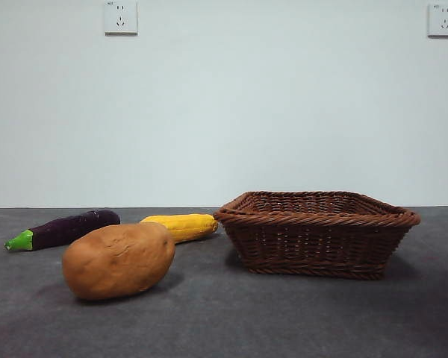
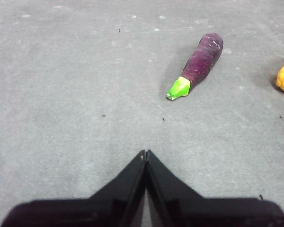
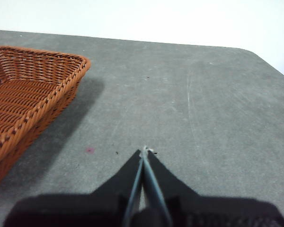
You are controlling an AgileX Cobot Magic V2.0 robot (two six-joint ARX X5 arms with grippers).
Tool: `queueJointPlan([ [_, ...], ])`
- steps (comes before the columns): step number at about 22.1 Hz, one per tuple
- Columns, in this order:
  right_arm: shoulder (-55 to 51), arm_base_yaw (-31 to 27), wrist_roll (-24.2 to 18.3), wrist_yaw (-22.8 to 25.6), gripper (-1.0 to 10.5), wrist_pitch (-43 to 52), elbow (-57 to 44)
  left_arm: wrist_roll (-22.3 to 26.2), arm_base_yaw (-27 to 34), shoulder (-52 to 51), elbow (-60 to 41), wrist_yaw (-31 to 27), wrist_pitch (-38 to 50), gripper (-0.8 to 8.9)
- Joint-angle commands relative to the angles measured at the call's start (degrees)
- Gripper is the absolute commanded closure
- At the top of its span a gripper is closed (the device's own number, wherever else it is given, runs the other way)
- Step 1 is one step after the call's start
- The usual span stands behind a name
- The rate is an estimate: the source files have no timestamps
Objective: Help me put the vegetables on the table into the basket
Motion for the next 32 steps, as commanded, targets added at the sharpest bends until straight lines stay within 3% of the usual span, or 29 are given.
queueJointPlan([
  [1,-0.1,-0.1,0.0,-0.5,9.5,0.4,-0.6,4.0,0.2,0.0,-0.5,-0.2,0.6,8.14],
  [7,-0.1,-0.1,0.5,-1.4,9.5,0.4,-0.6,6.8,0.2,0.0,-0.5,-0.2,0.7,8.14],
  [10,-0.1,-0.1,3.7,-1.6,9.5,0.4,-0.6,10.6,0.2,0.0,-0.5,-0.1,2.3,8.14],
  [16,-0.1,-0.1,13.7,-2.2,9.5,0.4,-0.5,10.5,0.2,0.0,-0.5,0.3,3.6,8.14],
  [21,-0.1,-0.1,15.7,-2.2,9.5,0.5,-0.5,10.5,0.2,0.0,-0.5,0.3,5.3,8.14],
  [26,-0.1,-0.1,22.4,-2.2,9.5,1.2,0.3,10.4,0.2,0.0,-0.5,0.3,5.5,8.15],
  [32,0.4,-0.1,25.7,-2.2,9.5,-1.0,4.6,4.9,0.2,0.2,0.8,1.0,5.8,8.16],
])
